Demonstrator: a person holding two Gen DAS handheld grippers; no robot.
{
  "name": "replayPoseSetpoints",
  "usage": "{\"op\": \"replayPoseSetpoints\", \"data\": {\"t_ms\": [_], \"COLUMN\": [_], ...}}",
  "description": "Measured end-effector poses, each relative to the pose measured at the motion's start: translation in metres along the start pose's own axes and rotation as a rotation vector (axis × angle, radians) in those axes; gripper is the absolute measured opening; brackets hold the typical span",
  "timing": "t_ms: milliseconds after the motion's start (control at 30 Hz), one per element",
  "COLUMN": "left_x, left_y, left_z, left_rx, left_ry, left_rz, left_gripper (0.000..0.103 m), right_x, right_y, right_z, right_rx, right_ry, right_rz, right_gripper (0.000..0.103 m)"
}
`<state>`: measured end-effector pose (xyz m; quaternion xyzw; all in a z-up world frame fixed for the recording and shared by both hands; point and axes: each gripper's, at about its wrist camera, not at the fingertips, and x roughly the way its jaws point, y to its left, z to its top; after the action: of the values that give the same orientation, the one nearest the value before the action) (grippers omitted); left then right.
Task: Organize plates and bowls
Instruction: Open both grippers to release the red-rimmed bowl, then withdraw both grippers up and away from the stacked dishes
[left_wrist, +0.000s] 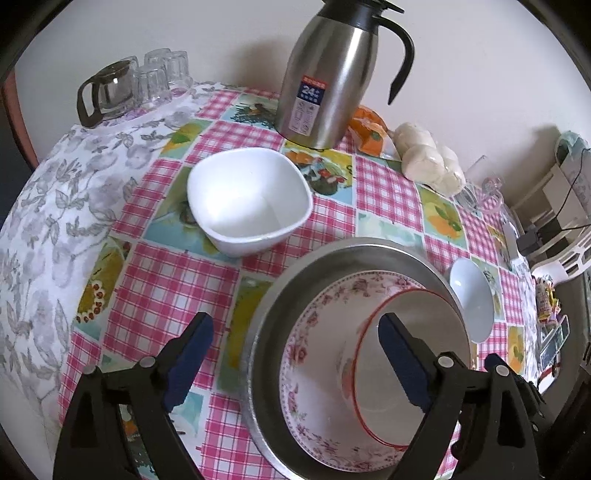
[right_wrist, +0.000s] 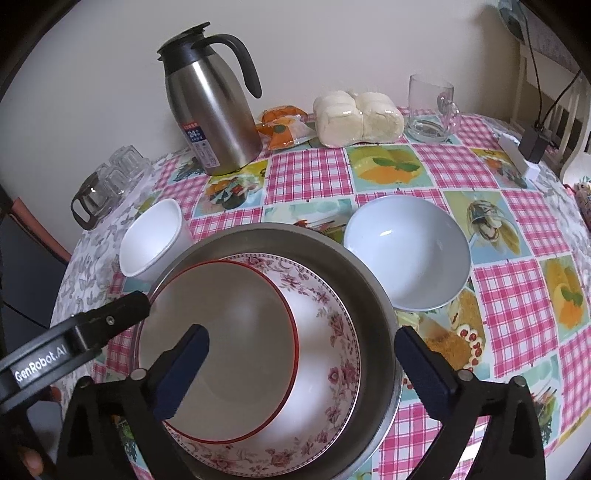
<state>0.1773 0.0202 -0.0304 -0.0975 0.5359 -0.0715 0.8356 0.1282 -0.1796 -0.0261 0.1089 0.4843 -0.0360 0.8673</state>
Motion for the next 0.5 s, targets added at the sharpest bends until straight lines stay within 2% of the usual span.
{"op": "replayPoseSetpoints", "data": {"t_ms": [100, 200, 500], "left_x": [-0.001, -0.004, -0.011], "left_y": [0.006, 0.016, 0.047], "left_z": [0.001, 0.003, 0.011], "left_rx": [0.009, -0.002, -0.068], "left_ry": [-0.019, -0.042, -0.074], "left_rz": [0.070, 0.112, 0.128], "left_gripper": [0.103, 0.103, 0.103], "right_x": [-0.001, -0.003, -0.003], "right_y": [0.002, 0.006, 0.023], "right_z": [0.000, 0.000, -0.001], "right_rx": [-0.008, -0.018, -0.056], "right_ry": [-0.017, -0.035, -0.066], "right_rz": [-0.001, 0.004, -0.002], "right_gripper": [0.103, 0.103, 0.103]}}
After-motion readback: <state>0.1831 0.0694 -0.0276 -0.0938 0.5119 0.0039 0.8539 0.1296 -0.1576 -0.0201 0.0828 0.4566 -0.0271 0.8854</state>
